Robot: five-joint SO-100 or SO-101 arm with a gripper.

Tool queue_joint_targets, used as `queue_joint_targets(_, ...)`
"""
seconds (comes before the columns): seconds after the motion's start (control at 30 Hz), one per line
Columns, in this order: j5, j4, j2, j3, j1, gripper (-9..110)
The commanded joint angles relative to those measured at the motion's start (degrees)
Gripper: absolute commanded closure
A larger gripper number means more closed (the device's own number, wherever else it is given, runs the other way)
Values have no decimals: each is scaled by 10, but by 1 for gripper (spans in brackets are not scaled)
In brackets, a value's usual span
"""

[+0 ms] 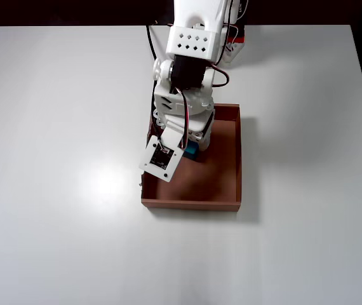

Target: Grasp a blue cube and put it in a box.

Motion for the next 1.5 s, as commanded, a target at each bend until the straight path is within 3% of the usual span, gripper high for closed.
queue_joint_targets(0.0, -4, 0, 42, -1, -4, 80)
queue_joint_targets(0.3, -4, 19, 88, -12, 4, 68)
queue_joint_targets(0.97, -7, 175, 371, -55, -9, 71)
queue_joint_targets(1.47, 4, 165, 716, 203, -22, 82)
